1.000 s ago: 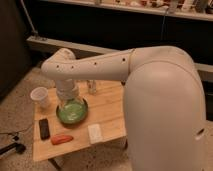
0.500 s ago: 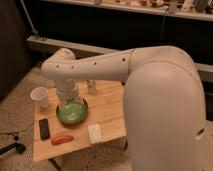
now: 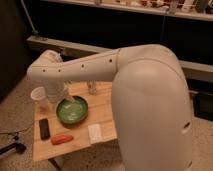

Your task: Place the pepper in the ceramic cup

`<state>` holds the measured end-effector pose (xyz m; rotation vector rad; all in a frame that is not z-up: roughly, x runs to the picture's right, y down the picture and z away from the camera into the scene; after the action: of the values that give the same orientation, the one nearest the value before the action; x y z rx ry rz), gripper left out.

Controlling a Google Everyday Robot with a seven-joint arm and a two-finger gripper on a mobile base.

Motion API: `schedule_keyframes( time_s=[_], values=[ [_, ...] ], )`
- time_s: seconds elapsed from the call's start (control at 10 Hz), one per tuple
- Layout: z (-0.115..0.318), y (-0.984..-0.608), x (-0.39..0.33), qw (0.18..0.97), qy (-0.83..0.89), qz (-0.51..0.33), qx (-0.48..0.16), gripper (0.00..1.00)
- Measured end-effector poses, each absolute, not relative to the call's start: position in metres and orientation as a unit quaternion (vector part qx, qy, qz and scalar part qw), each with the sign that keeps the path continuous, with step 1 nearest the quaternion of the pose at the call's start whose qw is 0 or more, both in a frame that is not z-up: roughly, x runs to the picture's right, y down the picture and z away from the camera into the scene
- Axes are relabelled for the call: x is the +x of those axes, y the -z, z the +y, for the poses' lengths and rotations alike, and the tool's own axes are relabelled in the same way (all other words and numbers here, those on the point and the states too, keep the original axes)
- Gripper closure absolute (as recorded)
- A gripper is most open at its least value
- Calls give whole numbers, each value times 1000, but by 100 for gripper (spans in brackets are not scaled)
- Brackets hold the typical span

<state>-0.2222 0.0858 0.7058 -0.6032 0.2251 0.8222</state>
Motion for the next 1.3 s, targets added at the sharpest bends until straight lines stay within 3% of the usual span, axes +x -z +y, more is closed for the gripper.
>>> schedule_keyframes(
  time_s=[0.4,0.9,1.3],
  values=[
    [97,-705,-230,899,-300,44,-315,35],
    [134,-732,-212,901,-267,74,-335,35],
    [164,-724,-233,907,-175,60,-378,35]
  ],
)
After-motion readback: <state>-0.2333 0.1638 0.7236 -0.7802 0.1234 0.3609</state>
